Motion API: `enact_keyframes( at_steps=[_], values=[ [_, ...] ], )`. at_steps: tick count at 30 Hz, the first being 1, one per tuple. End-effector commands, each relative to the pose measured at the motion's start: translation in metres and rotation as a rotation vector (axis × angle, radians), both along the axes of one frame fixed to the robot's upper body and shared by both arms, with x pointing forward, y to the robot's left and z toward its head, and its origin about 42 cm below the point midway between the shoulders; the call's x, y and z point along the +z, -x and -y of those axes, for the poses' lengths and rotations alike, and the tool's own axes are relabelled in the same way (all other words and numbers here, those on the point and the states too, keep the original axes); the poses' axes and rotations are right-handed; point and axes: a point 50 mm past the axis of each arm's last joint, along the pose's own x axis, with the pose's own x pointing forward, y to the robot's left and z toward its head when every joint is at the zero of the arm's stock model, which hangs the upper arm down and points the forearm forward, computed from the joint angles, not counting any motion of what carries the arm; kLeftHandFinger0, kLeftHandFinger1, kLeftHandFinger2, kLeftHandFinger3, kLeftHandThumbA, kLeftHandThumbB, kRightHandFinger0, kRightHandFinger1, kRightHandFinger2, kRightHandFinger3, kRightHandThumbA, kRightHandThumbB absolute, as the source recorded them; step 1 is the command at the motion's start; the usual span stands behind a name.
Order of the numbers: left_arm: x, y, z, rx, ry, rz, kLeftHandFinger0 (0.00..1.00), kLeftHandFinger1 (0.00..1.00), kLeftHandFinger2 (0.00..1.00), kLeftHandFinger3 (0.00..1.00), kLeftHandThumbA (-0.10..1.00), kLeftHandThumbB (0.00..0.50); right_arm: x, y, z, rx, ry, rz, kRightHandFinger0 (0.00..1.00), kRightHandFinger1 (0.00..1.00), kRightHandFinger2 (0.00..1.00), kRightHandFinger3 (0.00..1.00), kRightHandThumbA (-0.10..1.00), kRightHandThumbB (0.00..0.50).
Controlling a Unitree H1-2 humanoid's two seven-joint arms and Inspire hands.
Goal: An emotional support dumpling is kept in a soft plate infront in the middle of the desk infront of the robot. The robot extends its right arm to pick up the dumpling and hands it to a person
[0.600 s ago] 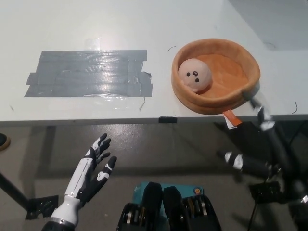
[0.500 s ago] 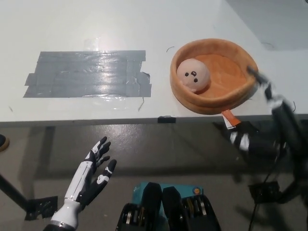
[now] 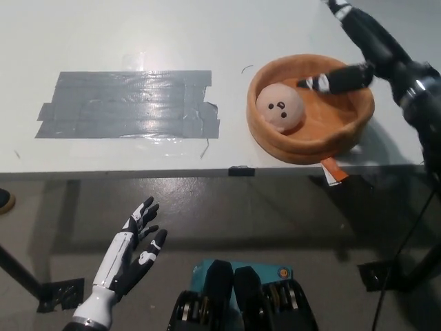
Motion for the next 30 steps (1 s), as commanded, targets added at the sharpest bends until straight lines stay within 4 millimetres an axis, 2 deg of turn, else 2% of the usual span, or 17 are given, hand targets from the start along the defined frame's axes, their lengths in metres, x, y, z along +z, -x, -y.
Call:
enact_keyframes(
  at_steps=[1, 3, 5, 7, 11, 14, 16, 21, 26, 27, 30],
  values=[
    [0.019, -0.01, 0.0, -0.036, -0.017, 0.088, 0.93, 1.0, 1.0, 1.0, 0.73, 0.298, 0.038, -0.051, -0.025, -0.028, 0.115, -0.18, 1.0, 1.0, 1.0, 1.0, 0.91, 0.434],
    [0.019, -0.011, 0.001, -0.038, -0.017, 0.092, 0.93, 1.0, 1.0, 1.0, 0.73, 0.298, 0.03, -0.06, -0.03, -0.052, 0.139, -0.203, 1.0, 1.0, 1.0, 1.0, 0.92, 0.428],
    [0.02, -0.01, 0.002, -0.04, -0.017, 0.09, 0.93, 1.0, 1.0, 1.0, 0.72, 0.294, 0.019, -0.067, -0.037, -0.086, 0.158, -0.244, 1.0, 1.0, 1.0, 1.0, 0.87, 0.368],
    [0.021, -0.01, 0.003, -0.043, -0.016, 0.09, 0.94, 1.0, 1.0, 1.0, 0.72, 0.292, 0.007, -0.073, -0.041, -0.098, 0.162, -0.284, 1.0, 1.0, 1.0, 1.0, 0.84, 0.343],
    [0.021, -0.011, 0.003, -0.046, -0.023, 0.086, 0.95, 1.0, 1.0, 1.0, 0.73, 0.295, -0.012, -0.08, -0.048, -0.099, 0.187, -0.323, 1.0, 1.0, 1.0, 1.0, 0.84, 0.368],
    [0.022, -0.012, 0.002, -0.042, -0.03, 0.09, 0.94, 1.0, 1.0, 1.0, 0.73, 0.297, -0.023, -0.08, -0.052, -0.094, 0.22, -0.331, 1.0, 1.0, 1.0, 1.0, 0.91, 0.336],
    [0.023, -0.014, 0.003, -0.045, -0.032, 0.094, 0.94, 1.0, 1.0, 1.0, 0.73, 0.292, -0.027, -0.079, -0.052, -0.085, 0.244, -0.34, 1.0, 1.0, 1.0, 1.0, 0.97, 0.346],
    [0.022, -0.013, 0.001, -0.044, -0.033, 0.085, 0.94, 1.0, 1.0, 1.0, 0.73, 0.288, -0.035, -0.076, -0.057, -0.098, 0.273, -0.359, 1.0, 1.0, 1.0, 1.0, 0.98, 0.347],
    [0.022, -0.014, 0.001, -0.043, -0.035, 0.085, 0.95, 1.0, 1.0, 1.0, 0.73, 0.289, -0.045, -0.079, -0.057, -0.109, 0.274, -0.385, 1.0, 1.0, 1.0, 1.0, 1.0, 0.372],
    [0.022, -0.014, 0.001, -0.043, -0.043, 0.087, 0.95, 1.0, 1.0, 1.0, 0.74, 0.288, -0.047, -0.079, -0.057, -0.113, 0.271, -0.388, 1.0, 1.0, 1.0, 1.0, 1.0, 0.39],
    [0.023, -0.015, 0.0, -0.042, -0.044, 0.089, 0.94, 1.0, 1.0, 1.0, 0.74, 0.286, -0.05, -0.08, -0.056, -0.119, 0.279, -0.39, 1.0, 1.0, 1.0, 1.0, 0.99, 0.39]
  ],
)
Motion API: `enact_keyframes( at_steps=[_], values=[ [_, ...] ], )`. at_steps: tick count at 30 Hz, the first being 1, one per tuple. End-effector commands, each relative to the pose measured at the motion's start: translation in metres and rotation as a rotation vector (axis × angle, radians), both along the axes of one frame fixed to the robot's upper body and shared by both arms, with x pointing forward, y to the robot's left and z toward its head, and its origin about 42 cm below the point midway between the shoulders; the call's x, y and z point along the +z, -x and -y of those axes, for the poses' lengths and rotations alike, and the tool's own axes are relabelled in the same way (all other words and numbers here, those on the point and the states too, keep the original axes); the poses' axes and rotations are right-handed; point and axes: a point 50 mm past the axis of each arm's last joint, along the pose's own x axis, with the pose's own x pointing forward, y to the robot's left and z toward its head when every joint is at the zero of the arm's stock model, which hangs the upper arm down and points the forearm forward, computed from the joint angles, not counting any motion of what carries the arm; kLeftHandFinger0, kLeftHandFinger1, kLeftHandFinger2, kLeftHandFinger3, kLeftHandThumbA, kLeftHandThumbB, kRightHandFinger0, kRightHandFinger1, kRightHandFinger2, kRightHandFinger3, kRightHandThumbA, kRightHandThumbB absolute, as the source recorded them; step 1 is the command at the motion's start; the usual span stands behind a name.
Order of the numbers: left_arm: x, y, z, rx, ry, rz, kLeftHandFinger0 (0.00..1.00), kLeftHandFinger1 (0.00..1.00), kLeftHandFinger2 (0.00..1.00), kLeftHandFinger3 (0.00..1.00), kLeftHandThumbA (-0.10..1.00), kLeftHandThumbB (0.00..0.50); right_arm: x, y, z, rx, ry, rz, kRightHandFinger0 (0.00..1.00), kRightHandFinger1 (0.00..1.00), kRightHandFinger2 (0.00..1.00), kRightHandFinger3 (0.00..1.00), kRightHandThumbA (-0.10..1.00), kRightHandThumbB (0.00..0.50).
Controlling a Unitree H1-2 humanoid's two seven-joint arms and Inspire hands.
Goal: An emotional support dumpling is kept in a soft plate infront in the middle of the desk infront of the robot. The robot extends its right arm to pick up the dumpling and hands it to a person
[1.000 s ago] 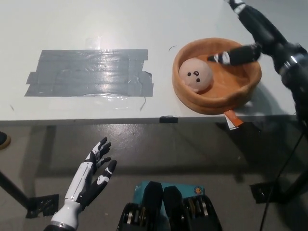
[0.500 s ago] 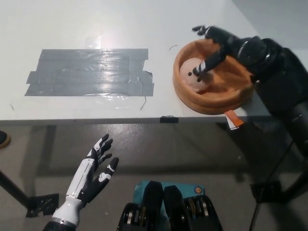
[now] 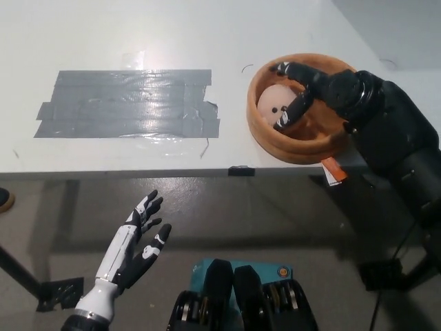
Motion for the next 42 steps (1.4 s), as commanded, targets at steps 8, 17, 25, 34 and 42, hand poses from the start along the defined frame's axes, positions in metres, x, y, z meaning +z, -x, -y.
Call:
enact_keyframes(
  at_steps=[8, 17, 25, 34, 42],
  values=[
    [0.016, -0.01, -0.005, -0.022, -0.024, 0.058, 0.95, 1.0, 1.0, 1.0, 0.74, 0.289, 0.027, -0.008, -0.001, 0.01, 0.041, 0.059, 1.0, 1.0, 1.0, 1.0, 0.99, 0.376],
    [0.017, -0.011, -0.004, -0.025, -0.031, 0.054, 0.95, 1.0, 1.0, 1.0, 0.74, 0.284, 0.021, -0.007, 0.001, 0.022, -0.026, -0.001, 1.0, 1.0, 1.0, 1.0, 0.92, 0.357],
    [0.02, -0.013, -0.004, -0.031, -0.031, 0.061, 0.95, 1.0, 1.0, 1.0, 0.74, 0.274, 0.012, -0.006, -0.003, 0.084, 0.025, 0.002, 1.0, 1.0, 1.0, 1.0, 0.81, 0.304],
    [0.023, -0.017, -0.004, -0.031, -0.031, 0.068, 0.95, 1.0, 1.0, 1.0, 0.75, 0.278, -0.012, -0.005, -0.002, 0.088, 0.005, 0.102, 0.04, 0.36, 0.65, 0.73, -0.1, 0.199],
    [0.024, -0.019, -0.004, -0.029, -0.031, 0.073, 0.95, 1.0, 1.0, 1.0, 0.76, 0.263, -0.017, -0.006, 0.004, 0.051, -0.069, 0.166, 0.07, 0.66, 0.92, 0.92, -0.1, 0.133]
  ],
)
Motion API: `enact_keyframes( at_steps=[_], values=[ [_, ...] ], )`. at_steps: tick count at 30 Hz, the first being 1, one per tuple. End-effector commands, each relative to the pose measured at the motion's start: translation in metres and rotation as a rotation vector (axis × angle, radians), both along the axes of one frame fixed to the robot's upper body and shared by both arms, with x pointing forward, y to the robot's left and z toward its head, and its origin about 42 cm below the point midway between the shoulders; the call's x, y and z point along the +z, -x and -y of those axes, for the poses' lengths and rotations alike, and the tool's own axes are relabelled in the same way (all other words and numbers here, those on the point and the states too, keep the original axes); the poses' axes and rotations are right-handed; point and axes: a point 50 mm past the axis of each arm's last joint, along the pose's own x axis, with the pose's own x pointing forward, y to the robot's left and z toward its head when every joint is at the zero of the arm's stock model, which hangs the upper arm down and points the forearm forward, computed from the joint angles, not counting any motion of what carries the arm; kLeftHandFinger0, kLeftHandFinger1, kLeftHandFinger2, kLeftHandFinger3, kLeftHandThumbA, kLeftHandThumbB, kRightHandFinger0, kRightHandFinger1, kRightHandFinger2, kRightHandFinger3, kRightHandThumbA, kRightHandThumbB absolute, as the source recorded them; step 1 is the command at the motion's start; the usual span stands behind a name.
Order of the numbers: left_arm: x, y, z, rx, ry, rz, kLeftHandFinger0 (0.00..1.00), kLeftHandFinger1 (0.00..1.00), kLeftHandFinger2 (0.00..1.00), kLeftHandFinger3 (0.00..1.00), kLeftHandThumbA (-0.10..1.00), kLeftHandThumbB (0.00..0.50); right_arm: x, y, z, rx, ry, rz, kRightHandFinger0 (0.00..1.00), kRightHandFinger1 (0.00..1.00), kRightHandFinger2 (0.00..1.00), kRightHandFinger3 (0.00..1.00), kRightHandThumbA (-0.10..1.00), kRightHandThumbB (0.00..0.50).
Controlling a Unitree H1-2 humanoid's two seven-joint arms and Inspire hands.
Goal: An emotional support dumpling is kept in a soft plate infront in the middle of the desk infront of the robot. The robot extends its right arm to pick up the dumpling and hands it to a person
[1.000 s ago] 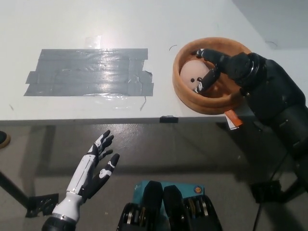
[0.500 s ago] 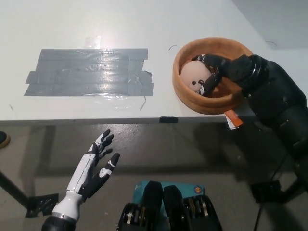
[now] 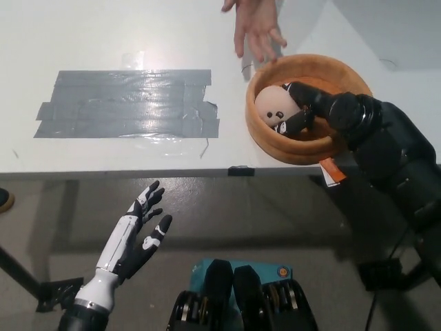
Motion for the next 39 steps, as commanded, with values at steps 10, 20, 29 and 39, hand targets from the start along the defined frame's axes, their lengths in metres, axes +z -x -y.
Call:
enact_keyframes(
  at_steps=[10, 20, 29, 39],
  values=[
    [0.025, -0.021, -0.006, -0.01, -0.022, 0.068, 0.96, 1.0, 1.0, 1.0, 0.78, 0.253, 0.095, -0.004, 0.011, -0.003, -0.248, 0.338, 0.18, 0.68, 0.96, 1.0, -0.1, 0.121],
    [0.025, -0.023, -0.006, -0.011, -0.018, 0.07, 0.97, 1.0, 1.0, 1.0, 0.75, 0.232, 0.16, 0.033, 0.039, -0.014, -0.387, 0.484, 0.32, 0.73, 1.0, 1.0, -0.1, 0.12],
    [0.023, -0.022, -0.005, -0.01, -0.019, 0.06, 0.98, 1.0, 1.0, 1.0, 0.75, 0.235, 0.192, 0.032, 0.021, 0.037, -0.377, 0.558, 0.18, 0.65, 0.98, 0.99, -0.1, 0.161],
    [0.028, -0.026, -0.004, -0.014, -0.034, 0.079, 0.98, 1.0, 1.0, 1.0, 0.75, 0.228, 0.176, -0.009, -0.028, -0.013, -0.258, 0.433, 0.16, 0.64, 0.96, 0.94, -0.1, 0.219]
  ],
)
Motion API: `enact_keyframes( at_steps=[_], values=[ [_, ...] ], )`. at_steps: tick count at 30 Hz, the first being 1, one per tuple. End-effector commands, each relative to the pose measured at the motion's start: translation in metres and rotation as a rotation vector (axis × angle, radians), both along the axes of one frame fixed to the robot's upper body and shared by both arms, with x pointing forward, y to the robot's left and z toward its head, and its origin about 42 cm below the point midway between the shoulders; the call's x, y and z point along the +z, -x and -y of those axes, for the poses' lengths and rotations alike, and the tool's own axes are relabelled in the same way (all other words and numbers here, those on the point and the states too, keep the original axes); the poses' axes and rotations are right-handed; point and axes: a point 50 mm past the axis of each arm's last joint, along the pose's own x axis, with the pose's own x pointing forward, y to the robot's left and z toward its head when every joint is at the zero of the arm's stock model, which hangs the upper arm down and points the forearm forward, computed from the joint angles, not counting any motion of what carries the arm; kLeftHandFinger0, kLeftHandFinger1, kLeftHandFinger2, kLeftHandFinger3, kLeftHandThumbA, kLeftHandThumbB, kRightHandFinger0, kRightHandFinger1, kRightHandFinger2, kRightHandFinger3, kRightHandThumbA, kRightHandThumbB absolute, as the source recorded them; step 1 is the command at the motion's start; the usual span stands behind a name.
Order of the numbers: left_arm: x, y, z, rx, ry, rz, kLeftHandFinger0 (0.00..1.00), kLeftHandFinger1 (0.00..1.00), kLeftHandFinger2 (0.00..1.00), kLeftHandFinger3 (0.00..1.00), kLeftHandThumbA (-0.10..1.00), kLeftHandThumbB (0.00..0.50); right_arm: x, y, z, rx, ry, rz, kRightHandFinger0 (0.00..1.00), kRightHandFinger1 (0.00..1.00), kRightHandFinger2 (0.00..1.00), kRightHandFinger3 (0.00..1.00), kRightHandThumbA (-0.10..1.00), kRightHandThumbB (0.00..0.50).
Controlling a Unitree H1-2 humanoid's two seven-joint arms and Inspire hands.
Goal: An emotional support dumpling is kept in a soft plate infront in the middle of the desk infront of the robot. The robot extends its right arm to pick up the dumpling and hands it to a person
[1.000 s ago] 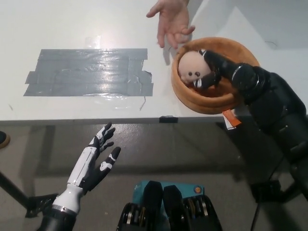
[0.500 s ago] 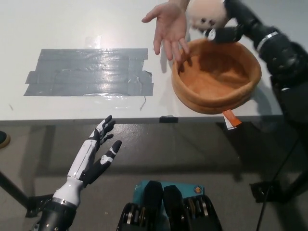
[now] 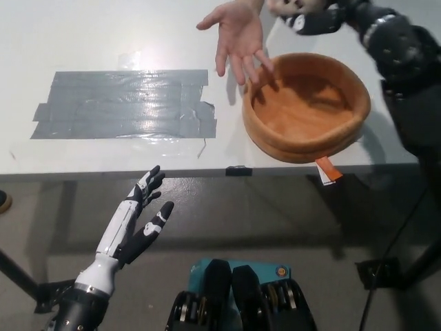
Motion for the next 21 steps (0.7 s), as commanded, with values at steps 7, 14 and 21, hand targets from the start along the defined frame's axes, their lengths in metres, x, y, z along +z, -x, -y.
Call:
enact_keyframes(
  at_steps=[7, 14, 21],
  values=[
    [0.015, -0.009, -0.004, -0.015, -0.017, 0.026, 0.99, 1.0, 1.0, 1.0, 0.74, 0.238, 0.028, -0.019, -0.051, 0.008, 0.047, 0.066, 0.1, 0.64, 0.98, 1.0, -0.1, 0.193],
    [0.015, -0.009, -0.002, -0.02, -0.022, 0.02, 0.99, 1.0, 1.0, 1.0, 0.74, 0.232, 0.018, -0.02, -0.065, 0.017, 0.029, 0.031, 0.03, 0.48, 0.8, 0.83, -0.1, 0.259],
    [0.016, -0.009, -0.003, -0.016, -0.023, 0.025, 0.99, 1.0, 1.0, 1.0, 0.73, 0.234, 0.002, -0.021, -0.061, 0.032, 0.07, -0.064, 1.0, 1.0, 1.0, 1.0, 0.39, 0.382]
  ],
)
